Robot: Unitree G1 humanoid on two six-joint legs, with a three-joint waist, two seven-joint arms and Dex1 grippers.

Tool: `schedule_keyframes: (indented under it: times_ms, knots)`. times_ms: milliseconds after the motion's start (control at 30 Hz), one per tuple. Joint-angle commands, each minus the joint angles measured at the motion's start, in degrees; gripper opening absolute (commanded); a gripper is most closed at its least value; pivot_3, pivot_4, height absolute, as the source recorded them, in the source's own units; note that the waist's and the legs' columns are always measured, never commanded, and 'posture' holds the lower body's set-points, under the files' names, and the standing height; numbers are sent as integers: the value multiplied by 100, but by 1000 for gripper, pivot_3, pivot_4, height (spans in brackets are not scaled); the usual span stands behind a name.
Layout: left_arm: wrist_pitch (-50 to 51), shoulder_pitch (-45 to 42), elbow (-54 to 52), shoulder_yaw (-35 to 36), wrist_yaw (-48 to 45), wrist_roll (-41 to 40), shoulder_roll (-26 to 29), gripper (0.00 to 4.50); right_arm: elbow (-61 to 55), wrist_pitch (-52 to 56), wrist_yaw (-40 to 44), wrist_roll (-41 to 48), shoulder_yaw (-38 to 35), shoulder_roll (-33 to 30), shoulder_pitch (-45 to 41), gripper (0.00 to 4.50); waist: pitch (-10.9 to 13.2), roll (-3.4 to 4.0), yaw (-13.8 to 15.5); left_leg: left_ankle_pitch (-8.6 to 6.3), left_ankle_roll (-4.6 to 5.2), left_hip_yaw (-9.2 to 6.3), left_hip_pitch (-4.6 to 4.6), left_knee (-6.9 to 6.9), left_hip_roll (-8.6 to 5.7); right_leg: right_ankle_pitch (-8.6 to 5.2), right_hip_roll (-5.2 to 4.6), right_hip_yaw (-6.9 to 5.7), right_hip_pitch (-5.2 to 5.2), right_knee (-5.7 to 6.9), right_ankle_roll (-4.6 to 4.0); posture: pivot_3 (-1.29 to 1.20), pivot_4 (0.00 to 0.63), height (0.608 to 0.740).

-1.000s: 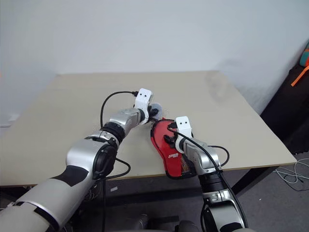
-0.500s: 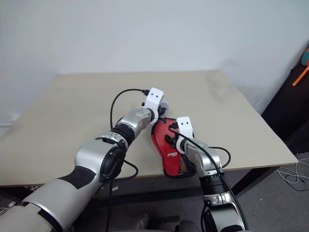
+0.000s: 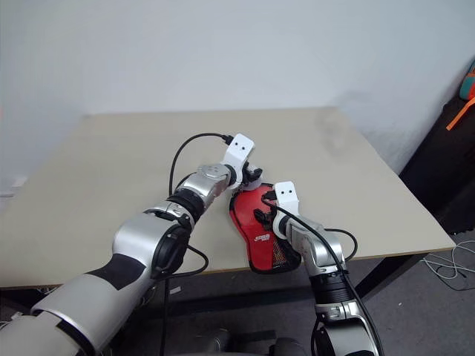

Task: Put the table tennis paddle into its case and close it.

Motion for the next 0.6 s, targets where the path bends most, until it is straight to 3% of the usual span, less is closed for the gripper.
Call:
schedule_keyframes:
  times_ms: [33, 367, 600]
  knots:
    - [-335, -127, -299, -11, -224, -22, 169, 3086, -290, -117, 156, 214, -235, -105, 63, 3241, 4, -1, 0, 0, 0, -1, 0, 0, -1, 0, 0, 1, 0, 0, 0, 0, 0, 740]
    - [-629, -73, -586, 107, -3000, -554, 738, 3086, -955, -124, 361, 795, -969, -489, 34, 3241, 58, 24, -32, 5, -5, -6, -3, -13, -5, 0, 2, 13, -16, 0, 0, 0, 0, 740]
    - [-452, 381, -956, -157, -4859, -681, 1017, 3086, -1570, 1308, 493, 1387, -1241, -1077, 370, 3241, 68, 30, -28, 7, -4, -6, -3, -21, -4, 0, 4, 44, -21, -1, 0, 0, 0, 740]
